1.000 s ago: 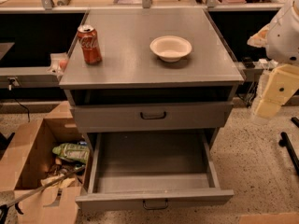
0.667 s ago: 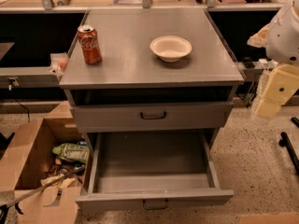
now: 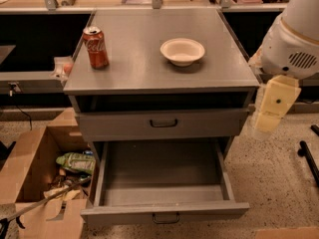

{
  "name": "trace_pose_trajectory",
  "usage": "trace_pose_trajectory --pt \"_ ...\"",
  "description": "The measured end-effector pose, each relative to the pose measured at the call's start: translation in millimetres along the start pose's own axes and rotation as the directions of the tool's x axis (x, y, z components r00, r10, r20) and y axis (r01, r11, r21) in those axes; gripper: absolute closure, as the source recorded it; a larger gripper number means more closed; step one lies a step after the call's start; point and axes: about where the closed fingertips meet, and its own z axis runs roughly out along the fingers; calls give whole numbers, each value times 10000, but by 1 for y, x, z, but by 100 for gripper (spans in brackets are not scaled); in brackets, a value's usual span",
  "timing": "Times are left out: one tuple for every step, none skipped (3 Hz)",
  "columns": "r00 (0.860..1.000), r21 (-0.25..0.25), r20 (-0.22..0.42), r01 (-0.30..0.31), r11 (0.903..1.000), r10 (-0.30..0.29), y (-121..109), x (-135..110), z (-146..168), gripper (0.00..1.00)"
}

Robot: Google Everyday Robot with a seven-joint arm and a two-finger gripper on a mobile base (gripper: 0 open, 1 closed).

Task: Close middle drawer

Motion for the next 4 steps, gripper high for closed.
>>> trace_pose_trajectory --pt "9986 -602 433 339 9976 -313 21 -3 37 3" --pt "9957 -1022 899 -130 9947 223 49 17 109 20" --pt "9865 -2039 969 -1100 9728 1319 78 62 222 43" --pt "9811 -2716 1005 -1329 9532 1654 101 75 285 66"
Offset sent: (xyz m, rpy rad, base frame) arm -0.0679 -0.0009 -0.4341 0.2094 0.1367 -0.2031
